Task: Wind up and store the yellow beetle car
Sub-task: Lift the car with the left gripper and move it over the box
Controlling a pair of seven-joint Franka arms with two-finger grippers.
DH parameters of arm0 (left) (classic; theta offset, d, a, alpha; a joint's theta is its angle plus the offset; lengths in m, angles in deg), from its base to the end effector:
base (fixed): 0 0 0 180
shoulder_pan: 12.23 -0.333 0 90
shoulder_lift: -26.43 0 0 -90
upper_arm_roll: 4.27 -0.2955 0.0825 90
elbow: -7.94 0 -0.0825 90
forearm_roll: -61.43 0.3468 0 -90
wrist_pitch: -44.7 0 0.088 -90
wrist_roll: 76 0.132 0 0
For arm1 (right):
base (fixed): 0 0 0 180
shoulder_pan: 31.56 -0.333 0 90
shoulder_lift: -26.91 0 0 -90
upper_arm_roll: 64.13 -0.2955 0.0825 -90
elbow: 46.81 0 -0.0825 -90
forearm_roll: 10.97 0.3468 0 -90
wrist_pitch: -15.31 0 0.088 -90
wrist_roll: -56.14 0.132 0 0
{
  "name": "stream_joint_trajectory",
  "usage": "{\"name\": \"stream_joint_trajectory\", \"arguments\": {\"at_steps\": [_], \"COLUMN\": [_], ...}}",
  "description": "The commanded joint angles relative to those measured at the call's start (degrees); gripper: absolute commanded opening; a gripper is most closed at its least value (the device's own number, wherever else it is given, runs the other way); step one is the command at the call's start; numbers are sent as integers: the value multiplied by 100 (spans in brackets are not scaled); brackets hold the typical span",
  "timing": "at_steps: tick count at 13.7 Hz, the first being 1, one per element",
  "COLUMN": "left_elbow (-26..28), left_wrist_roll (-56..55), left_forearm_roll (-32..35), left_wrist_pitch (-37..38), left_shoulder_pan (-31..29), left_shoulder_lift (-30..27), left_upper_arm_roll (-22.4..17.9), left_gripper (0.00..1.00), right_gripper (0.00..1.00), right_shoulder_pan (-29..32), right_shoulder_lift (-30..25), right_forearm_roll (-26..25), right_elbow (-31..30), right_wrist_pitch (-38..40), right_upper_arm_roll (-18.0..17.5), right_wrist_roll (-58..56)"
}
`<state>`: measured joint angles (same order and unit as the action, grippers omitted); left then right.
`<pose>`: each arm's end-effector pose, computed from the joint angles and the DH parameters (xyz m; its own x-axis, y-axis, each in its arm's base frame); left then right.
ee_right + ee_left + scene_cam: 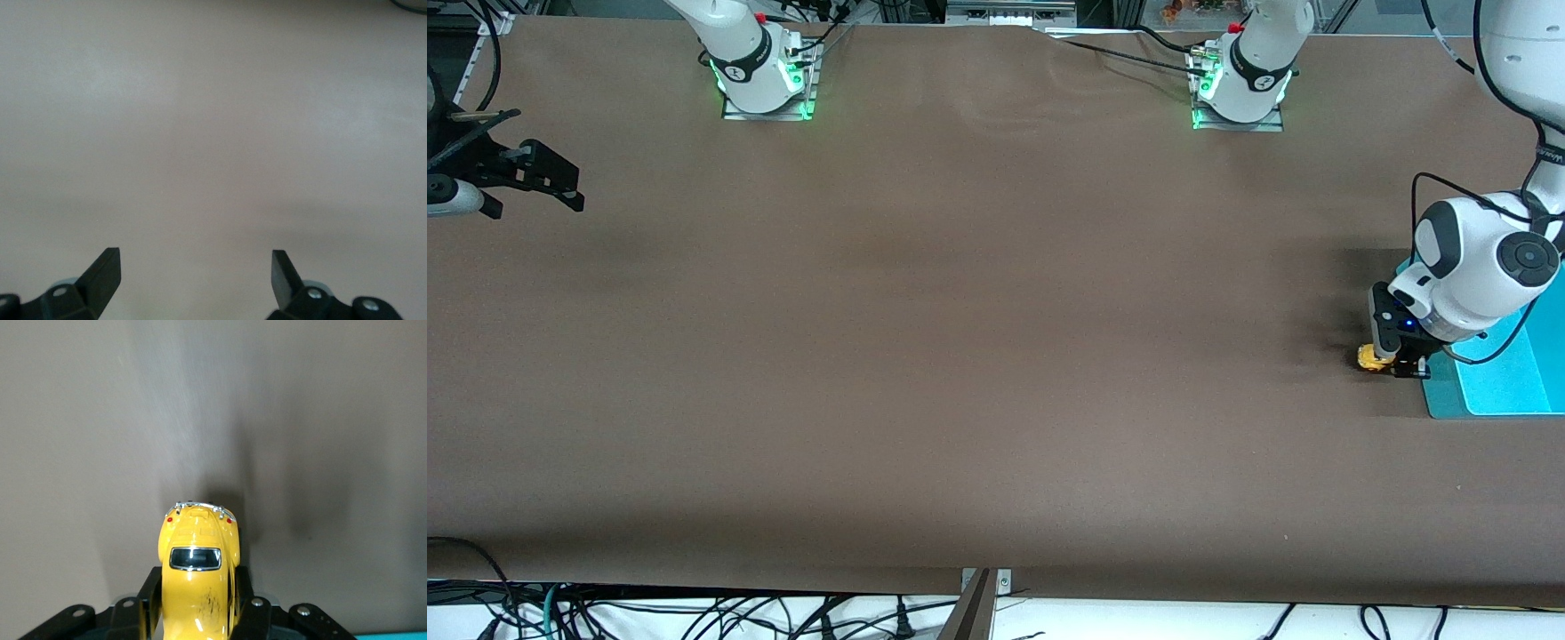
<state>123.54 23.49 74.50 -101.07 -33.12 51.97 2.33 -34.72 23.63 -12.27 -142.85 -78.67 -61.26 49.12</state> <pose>0.5640 0.1451 0.2230 -0.0823 -0.9910 -0.1056 -0.9941 0.0892 -0.0624 0.5066 -0.0009 0.5683 0.9915 0.1288 0.0186 0.1284 -0.9915 0.0222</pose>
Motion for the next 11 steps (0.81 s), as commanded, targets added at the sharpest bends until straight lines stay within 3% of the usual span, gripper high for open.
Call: {"name": "stream_joint_trajectory", "arguments": {"at_steps": [1,5,7,11], "left_elbow": [-466,-1355,-1426,-1567], "left_wrist_roll": [-52,-97,-9,1124], "left_forearm_roll": [-663,-666,-631,-368], "left_wrist_pitch": [1256,2963,3325,3301], "left_shoulder_pan": [-46,-116,-448,-1318], "left_shoulder_lift": [-260,-303,-435,-340], "left_upper_arm_roll": [306,237,131,122], "left_gripper": [23,23,23,25], "right_gripper": [100,100,100,100], "right_shoulder_pan": [-10,-10,-10,-10], "right_shoulder_lift": [47,47,47,47], "right_forearm_roll": [-72,-81,-81,-72], "right_elbow": [130,130,138,138], "right_wrist_pitch": [73,73,73,82], "right_upper_arm_roll": [3,3,3,3], "right_wrist_roll": [61,61,61,61]}}
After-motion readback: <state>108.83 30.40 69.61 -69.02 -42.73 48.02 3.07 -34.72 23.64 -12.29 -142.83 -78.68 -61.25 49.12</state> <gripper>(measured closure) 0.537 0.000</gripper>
